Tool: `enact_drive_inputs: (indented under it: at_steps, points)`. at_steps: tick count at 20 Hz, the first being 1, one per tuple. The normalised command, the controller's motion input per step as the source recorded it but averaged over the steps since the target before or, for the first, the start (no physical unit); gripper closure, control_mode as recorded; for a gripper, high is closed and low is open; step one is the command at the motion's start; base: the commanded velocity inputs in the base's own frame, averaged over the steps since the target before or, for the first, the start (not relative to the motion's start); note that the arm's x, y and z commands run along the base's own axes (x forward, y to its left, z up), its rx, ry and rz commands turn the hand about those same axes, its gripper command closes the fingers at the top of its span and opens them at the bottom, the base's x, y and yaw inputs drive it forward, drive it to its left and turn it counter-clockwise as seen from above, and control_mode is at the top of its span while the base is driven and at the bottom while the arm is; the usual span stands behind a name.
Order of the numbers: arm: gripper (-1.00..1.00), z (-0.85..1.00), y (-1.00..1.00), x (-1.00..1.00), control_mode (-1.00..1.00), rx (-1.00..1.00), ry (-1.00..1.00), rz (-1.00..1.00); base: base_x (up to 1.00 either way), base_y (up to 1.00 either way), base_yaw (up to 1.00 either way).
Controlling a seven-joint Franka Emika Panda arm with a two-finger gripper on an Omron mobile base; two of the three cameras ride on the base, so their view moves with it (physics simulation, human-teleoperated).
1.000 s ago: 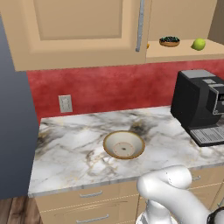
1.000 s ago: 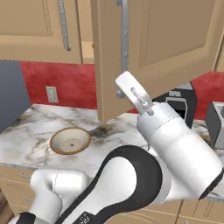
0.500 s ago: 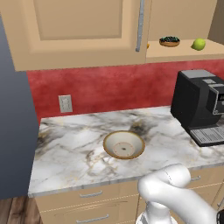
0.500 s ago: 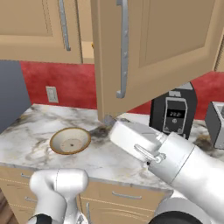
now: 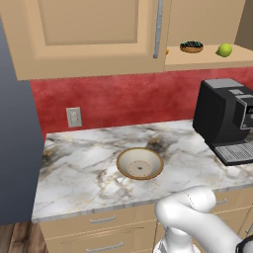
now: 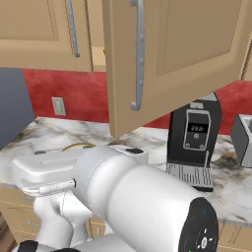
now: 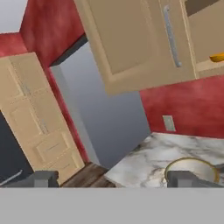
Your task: Open the cabinet. Pick the orange and pear from the cabinet and place them into the bowl. Then close the cabinet.
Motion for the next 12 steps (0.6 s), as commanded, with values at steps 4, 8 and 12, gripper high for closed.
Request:
enact_drive_inputs:
  at_steps: [4,8,12]
  points:
    - [-1.0,0.03,0.54,-0.96,-1.0,-0.28,-0.26,-0.48,0.0,0.0,0.0]
    - [-1.0,0.08,0.34,-0.95,-1.0,-0.25,-0.28,-0.57,0.0,0.0,0.0]
    - [-1.0,0.44,0.34,-0.53,-1.0,-0.23,-0.17,-0.64,0.0,0.0,0.0]
